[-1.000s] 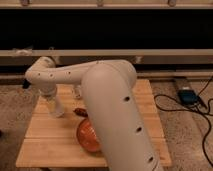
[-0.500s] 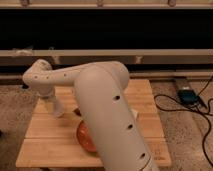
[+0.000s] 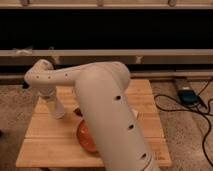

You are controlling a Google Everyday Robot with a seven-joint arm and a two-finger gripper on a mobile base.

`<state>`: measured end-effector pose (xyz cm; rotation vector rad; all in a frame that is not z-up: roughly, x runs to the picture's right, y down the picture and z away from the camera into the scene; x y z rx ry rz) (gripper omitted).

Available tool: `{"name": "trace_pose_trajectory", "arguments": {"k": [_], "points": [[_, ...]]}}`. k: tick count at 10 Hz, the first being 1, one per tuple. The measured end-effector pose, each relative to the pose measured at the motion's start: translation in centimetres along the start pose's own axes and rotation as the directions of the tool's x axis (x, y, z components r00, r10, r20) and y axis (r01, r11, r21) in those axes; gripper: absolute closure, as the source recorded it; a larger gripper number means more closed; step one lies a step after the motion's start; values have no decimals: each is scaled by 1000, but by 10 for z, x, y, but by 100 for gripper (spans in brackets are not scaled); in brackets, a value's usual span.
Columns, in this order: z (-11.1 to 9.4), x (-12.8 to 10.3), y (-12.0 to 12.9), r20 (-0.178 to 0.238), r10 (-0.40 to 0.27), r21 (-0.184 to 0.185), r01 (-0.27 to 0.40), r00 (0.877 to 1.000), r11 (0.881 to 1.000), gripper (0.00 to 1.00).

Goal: Place the ceramic cup over the eraser

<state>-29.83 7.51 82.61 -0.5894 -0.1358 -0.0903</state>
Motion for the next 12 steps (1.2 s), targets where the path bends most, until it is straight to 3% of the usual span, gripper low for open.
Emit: {"name": "trace_pose_trajectory", "arguments": {"k": [2,4,5,7,9,10,12], "points": [[-26,26,9,27,11,-1,-11,1000,1000,100],[-55,62,17,52,38,-13,-37,998,999,100],[-76,92,17,59,70,-10,-69,996,998,100],[-96,132,7,54,121,-3,-121,991,993,100],[-123,182,-31,50,212,17,-213,976,977,100],[-133,194,-44,49,242,28,-244,969,969,100],[-156,226,-78,30,323,62,-324,946,944,100]]}}
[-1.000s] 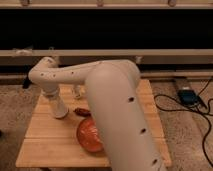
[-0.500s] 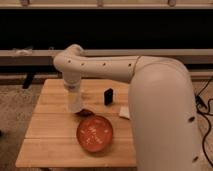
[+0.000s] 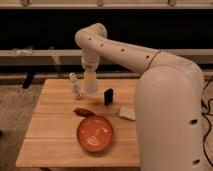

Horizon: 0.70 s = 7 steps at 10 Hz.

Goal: Place the ceramic cup over the eraser

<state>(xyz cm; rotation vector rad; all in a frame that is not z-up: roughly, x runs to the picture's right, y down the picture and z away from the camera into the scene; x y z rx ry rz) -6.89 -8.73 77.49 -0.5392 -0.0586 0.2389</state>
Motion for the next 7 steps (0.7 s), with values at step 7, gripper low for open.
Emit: {"name": "trace_pose_trajectory", "arguments": {"k": [7], "points": [[-28,79,-27,-100,142,49,-138,985,989,100]]}}
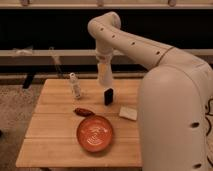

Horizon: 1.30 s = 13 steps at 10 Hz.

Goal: Place the ceramic cup over the eraser

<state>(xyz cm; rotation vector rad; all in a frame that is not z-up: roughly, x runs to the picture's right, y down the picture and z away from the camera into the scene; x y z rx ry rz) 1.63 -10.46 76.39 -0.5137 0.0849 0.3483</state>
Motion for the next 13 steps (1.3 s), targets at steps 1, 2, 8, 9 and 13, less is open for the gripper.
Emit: {"name": "trace_pose_trajectory", "arguments": {"k": [1,2,8,9,13], "points": [[1,12,1,-10,7,-2,-8,1000,1000,100],[4,18,4,-18,10,-7,-10,1000,1000,100],[35,18,26,-23,11,-67,-12,1000,998,100],[42,15,31,-23,7,-83,-9,1000,996,100],[72,18,42,-48,9,-128,-16,999,992,100]]}}
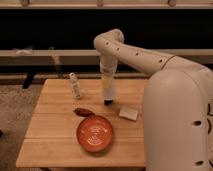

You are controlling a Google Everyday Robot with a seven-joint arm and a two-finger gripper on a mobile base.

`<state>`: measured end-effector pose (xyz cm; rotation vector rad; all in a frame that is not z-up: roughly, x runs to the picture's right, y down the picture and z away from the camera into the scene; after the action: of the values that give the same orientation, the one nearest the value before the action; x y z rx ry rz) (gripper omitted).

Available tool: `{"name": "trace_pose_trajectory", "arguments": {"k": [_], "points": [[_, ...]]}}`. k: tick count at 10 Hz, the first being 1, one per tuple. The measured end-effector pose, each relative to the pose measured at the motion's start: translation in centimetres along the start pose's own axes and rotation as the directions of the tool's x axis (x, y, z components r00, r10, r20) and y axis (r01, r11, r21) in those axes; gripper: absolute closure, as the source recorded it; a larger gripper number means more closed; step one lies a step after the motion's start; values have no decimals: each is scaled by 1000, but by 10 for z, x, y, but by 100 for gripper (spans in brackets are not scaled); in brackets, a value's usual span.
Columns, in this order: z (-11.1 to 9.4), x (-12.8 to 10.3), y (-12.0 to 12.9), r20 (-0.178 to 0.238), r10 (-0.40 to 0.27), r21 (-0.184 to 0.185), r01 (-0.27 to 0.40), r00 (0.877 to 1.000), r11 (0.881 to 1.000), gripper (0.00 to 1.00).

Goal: Place the ceramic cup over the eraser

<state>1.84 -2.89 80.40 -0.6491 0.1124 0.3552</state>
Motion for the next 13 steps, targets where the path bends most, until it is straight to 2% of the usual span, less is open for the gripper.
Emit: {"name": "trace_pose_trajectory", "arguments": {"k": [2,3,4,5,6,10,11,13], "points": [[25,1,1,-2,17,6,-17,1000,1000,99],[34,2,1,17,24,34,-25,1000,999,92],[41,0,4,46,30,54,-32,998,998,82],[46,1,5,65,36,59,-39,997,997,74],[54,-1,7,82,37,60,-42,996,997,62],[67,-10,9,97,44,43,-48,994,998,24],[68,-11,8,93,44,41,-48,995,998,20],[66,-12,7,68,32,48,-35,997,998,20]]}}
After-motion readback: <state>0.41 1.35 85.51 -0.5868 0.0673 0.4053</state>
